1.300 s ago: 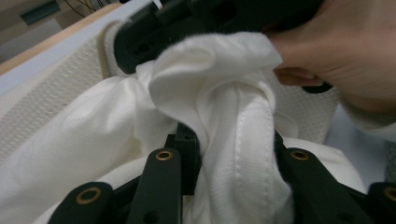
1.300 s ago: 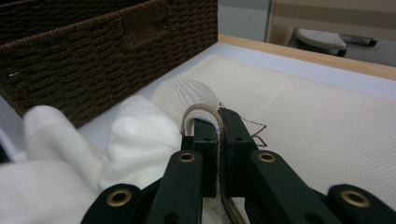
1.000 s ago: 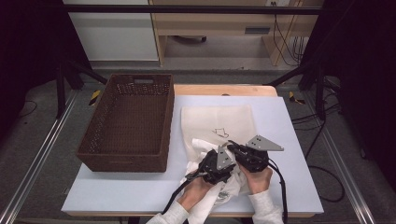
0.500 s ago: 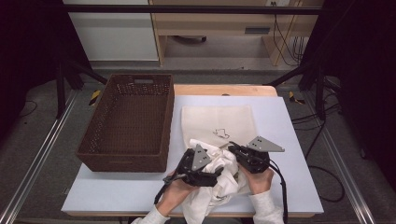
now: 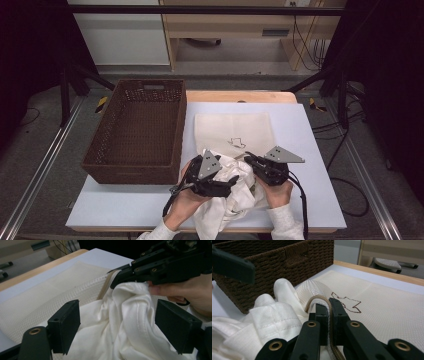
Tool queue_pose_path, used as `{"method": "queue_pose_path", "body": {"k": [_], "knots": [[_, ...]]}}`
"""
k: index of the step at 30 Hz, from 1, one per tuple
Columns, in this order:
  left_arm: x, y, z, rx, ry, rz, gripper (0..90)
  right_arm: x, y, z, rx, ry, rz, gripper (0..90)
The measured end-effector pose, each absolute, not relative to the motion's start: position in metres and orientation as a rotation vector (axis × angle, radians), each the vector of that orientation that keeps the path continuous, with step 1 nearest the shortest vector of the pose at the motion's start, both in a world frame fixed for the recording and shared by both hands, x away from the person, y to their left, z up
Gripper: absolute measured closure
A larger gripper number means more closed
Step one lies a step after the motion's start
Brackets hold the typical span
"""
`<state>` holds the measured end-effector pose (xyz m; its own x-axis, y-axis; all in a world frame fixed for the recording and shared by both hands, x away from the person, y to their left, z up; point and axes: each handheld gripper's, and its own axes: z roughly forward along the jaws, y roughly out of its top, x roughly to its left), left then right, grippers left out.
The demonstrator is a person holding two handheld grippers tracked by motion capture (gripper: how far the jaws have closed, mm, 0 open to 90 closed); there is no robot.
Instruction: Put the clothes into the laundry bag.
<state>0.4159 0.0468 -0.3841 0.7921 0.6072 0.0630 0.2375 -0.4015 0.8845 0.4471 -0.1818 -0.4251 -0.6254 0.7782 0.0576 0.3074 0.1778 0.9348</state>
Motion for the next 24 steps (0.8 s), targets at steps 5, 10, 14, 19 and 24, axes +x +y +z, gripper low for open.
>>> {"method": "queue_pose_path", "body": {"k": [5,10,14,19,24], "knots": [[0.421,0.058,-0.369,1.961,0.647,0.554,20.6,0.447,-0.183,-0.425,1.015,2.025,1.444,86.2],[0.444,0.074,-0.389,2.003,0.783,0.541,21.6,0.447,-0.182,-0.425,1.015,2.027,1.444,86.1],[0.459,0.075,-0.424,2.084,0.854,0.488,24.2,0.447,-0.182,-0.425,1.015,2.029,1.444,86.1],[0.472,0.073,-0.444,2.096,0.880,0.346,29.3,0.448,-0.182,-0.426,1.017,2.032,1.440,86.1],[0.472,0.073,-0.450,2.077,0.855,0.241,58.3,0.448,-0.181,-0.426,1.025,2.039,1.438,86.2]]}}
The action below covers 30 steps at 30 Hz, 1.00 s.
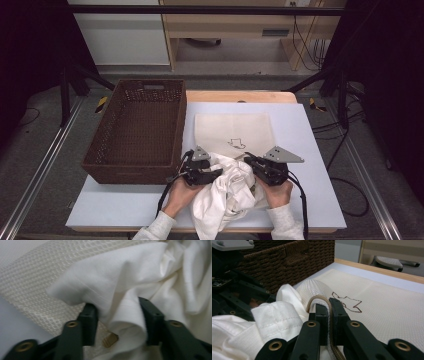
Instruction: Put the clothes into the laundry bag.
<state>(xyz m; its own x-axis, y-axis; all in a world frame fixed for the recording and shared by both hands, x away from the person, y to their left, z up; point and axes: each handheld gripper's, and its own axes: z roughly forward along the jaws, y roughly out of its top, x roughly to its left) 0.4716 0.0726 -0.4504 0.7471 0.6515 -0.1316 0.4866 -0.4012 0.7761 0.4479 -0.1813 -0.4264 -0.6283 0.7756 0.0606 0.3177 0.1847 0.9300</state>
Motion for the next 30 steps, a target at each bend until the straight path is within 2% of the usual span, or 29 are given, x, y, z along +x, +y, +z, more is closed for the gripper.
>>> {"method": "queue_pose_path", "body": {"k": [2,4,10,17,20,24,27,30], "knots": [[0.462,0.073,-0.443,2.048,0.830,0.267,76.8,0.448,-0.181,-0.426,1.022,2.035,1.440,86.3],[0.458,0.073,-0.439,2.035,0.819,0.276,81.0,0.448,-0.182,-0.426,1.022,2.030,1.444,86.3],[0.427,0.057,-0.412,1.987,0.646,0.298,82.0,0.447,-0.179,-0.426,1.033,2.021,1.450,86.3],[0.414,0.011,-0.422,2.075,0.555,0.275,81.8,0.447,-0.180,-0.425,1.043,2.014,1.470,86.3],[0.415,0.000,-0.427,2.105,0.562,0.293,81.5,0.446,-0.179,-0.423,1.028,2.006,1.480,86.4],[0.426,-0.011,-0.434,2.154,0.619,0.410,81.5,0.444,-0.182,-0.420,1.012,1.990,1.503,86.4],[0.445,-0.011,-0.441,2.186,0.708,0.546,81.1,0.441,-0.183,-0.416,1.002,1.985,1.513,86.4],[0.457,-0.004,-0.445,2.169,0.752,0.512,79.6,0.442,-0.182,-0.418,0.999,1.995,1.493,86.4]]}}
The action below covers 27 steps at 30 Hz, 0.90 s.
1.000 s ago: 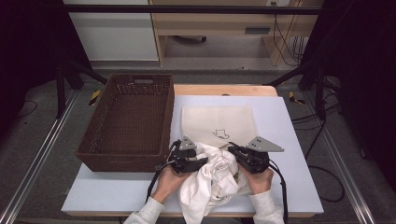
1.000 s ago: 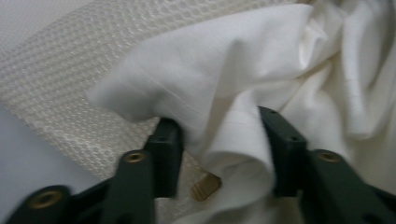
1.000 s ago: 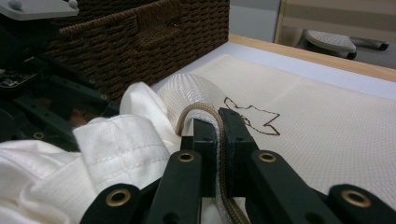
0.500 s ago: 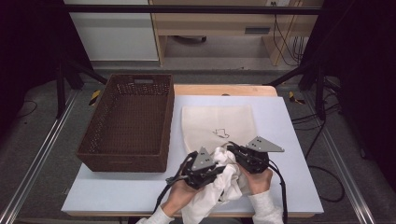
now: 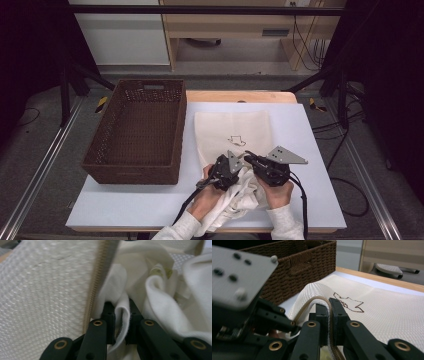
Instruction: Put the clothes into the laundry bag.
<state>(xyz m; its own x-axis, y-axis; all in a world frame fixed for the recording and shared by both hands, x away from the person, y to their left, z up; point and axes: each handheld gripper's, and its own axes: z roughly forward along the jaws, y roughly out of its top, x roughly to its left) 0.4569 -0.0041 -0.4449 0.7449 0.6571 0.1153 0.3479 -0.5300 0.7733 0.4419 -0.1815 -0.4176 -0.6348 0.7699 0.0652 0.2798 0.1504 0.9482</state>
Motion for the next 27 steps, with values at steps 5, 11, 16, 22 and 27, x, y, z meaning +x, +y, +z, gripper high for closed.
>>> {"method": "queue_pose_path", "body": {"k": [5,11,16,22,27], "knots": [[0.455,0.002,-0.444,2.133,0.770,0.511,58.0,0.444,-0.180,-0.421,1.016,2.006,1.483,86.3],[0.441,0.015,-0.426,2.092,0.730,0.456,39.5,0.444,-0.181,-0.421,1.012,2.003,1.486,86.3],[0.414,0.035,-0.408,2.069,0.703,0.458,27.0,0.444,-0.182,-0.421,1.015,1.999,1.483,86.3],[0.401,0.044,-0.424,2.076,0.715,0.403,22.9,0.444,-0.181,-0.421,1.023,2.001,1.480,86.3],[0.408,0.029,-0.447,2.108,0.733,0.300,16.4,0.444,-0.179,-0.423,1.016,2.012,1.472,86.3]]}}
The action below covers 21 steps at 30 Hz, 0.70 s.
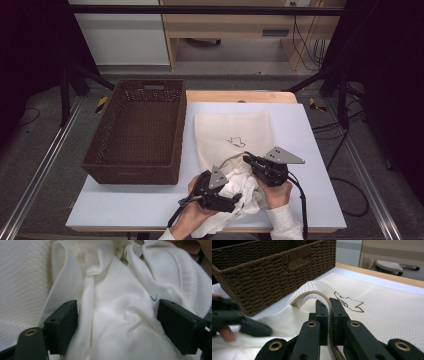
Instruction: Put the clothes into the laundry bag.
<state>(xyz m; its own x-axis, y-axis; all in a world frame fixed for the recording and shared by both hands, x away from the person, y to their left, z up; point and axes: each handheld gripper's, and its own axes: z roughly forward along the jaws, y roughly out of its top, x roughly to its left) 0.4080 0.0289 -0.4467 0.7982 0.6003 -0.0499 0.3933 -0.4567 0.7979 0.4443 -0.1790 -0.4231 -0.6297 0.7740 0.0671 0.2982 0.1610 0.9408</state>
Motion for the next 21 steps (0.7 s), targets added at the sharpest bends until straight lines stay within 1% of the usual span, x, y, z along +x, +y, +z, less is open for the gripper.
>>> {"method": "queue_pose_path", "body": {"k": [3,4,8,10,12,13,14,15,17,21], "knots": [[0.409,0.021,-0.455,2.115,0.732,0.292,15.4,0.445,-0.179,-0.424,1.018,2.016,1.471,86.2],[0.409,0.020,-0.456,2.121,0.725,0.276,17.3,0.445,-0.179,-0.425,1.016,2.018,1.469,86.2],[0.410,0.018,-0.456,2.140,0.711,0.251,30.9,0.446,-0.176,-0.426,1.019,2.026,1.465,86.3],[0.412,0.018,-0.456,2.150,0.723,0.235,39.0,0.446,-0.175,-0.427,1.019,2.033,1.461,86.3],[0.413,0.018,-0.455,2.155,0.733,0.250,53.3,0.446,-0.174,-0.427,1.015,2.033,1.461,86.3],[0.412,0.018,-0.453,2.164,0.728,0.310,61.7,0.446,-0.174,-0.427,1.015,2.033,1.461,86.3],[0.411,0.017,-0.452,2.169,0.722,0.327,67.4,0.446,-0.174,-0.427,1.017,2.034,1.461,86.3],[0.410,0.017,-0.451,2.175,0.713,0.343,71.0,0.446,-0.174,-0.427,1.018,2.033,1.462,86.3],[0.408,0.015,-0.447,2.179,0.700,0.386,74.9,0.446,-0.176,-0.427,1.011,2.034,1.461,86.3],[0.408,0.013,-0.433,2.141,0.689,0.439,76.5,0.445,-0.177,-0.426,1.022,2.026,1.470,86.3]]}}
